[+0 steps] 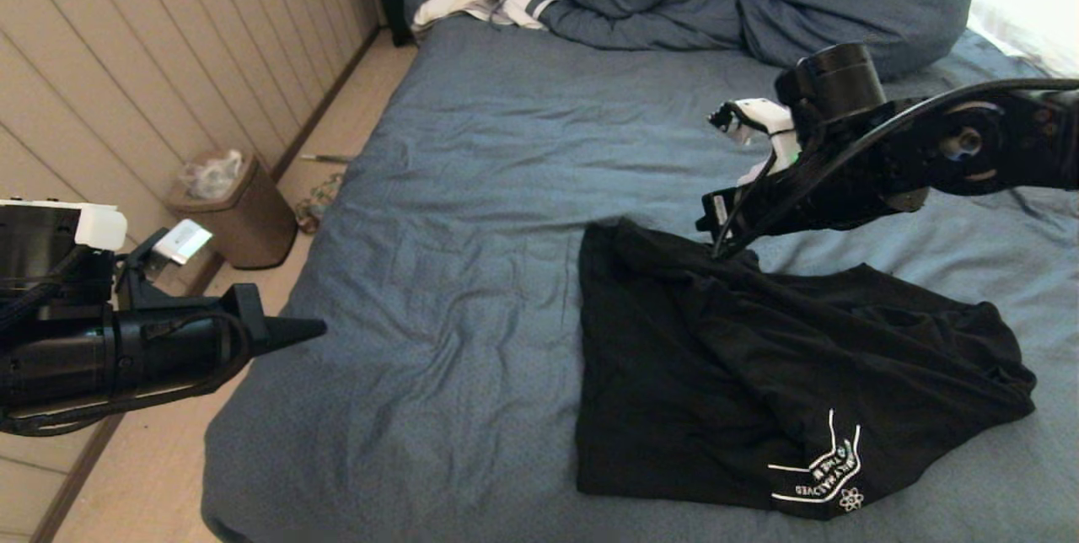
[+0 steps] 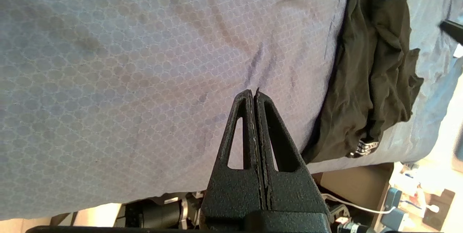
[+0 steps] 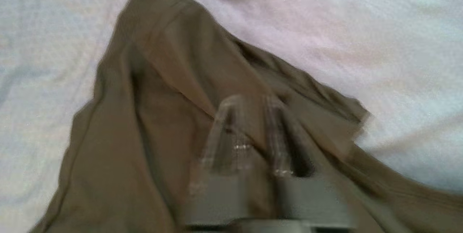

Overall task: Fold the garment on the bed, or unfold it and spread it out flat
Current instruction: Unford the black T-shirt

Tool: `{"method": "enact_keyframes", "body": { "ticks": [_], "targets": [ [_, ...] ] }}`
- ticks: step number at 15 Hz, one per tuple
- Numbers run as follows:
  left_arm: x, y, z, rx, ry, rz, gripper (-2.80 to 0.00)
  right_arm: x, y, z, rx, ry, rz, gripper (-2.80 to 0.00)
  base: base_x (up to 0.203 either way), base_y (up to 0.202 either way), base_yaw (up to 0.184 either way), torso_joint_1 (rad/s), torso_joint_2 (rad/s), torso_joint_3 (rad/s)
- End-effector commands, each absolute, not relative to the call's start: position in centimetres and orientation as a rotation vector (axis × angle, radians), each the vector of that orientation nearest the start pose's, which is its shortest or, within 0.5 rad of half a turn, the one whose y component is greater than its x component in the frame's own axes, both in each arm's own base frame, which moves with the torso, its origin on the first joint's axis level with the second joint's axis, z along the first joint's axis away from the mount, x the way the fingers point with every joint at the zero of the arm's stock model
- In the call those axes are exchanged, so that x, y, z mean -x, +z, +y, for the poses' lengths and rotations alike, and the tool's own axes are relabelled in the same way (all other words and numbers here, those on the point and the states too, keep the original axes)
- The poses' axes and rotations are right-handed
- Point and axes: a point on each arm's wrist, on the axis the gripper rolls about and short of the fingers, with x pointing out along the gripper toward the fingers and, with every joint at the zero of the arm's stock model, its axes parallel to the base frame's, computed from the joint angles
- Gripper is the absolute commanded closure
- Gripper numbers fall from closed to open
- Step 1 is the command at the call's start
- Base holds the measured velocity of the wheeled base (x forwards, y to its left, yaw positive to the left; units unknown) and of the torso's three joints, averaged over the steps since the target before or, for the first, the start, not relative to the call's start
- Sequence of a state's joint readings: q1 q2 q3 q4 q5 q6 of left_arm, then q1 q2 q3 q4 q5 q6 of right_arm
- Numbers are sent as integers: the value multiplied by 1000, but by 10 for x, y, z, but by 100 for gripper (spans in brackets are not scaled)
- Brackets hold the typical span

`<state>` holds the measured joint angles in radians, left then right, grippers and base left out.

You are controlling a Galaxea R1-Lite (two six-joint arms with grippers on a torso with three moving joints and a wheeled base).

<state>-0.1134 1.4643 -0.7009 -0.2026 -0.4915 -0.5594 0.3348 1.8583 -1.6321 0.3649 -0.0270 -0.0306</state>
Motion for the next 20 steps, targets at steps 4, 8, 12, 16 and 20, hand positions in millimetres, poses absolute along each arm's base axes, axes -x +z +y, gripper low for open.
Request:
{"method": "enact_keyframes", "body": {
  "ticks": [4, 8, 12, 16, 20],
  "targets": [
    [-229, 178, -37, 640, -420, 718, 0, -366, 231, 144, 178, 347, 643, -280, 0, 0, 0, 0, 0, 0],
    [-231, 175, -40, 636, -427, 732, 0, -375, 219, 152, 187, 355, 667, -280, 0, 0, 0, 0, 0, 0],
    [-230, 175, -41, 636, -429, 735, 0, -381, 217, 154, 184, 351, 664, 0, 0, 0, 0, 0, 0, 0],
    [-230, 175, -41, 637, -430, 735, 0, -377, 227, 151, 183, 327, 636, 0, 0, 0, 0, 0, 0, 0],
    [-230, 174, -42, 634, -435, 740, 0, -360, 253, 138, 171, 295, 578, 0, 0, 0, 0, 0, 0, 0]
  ]
}}
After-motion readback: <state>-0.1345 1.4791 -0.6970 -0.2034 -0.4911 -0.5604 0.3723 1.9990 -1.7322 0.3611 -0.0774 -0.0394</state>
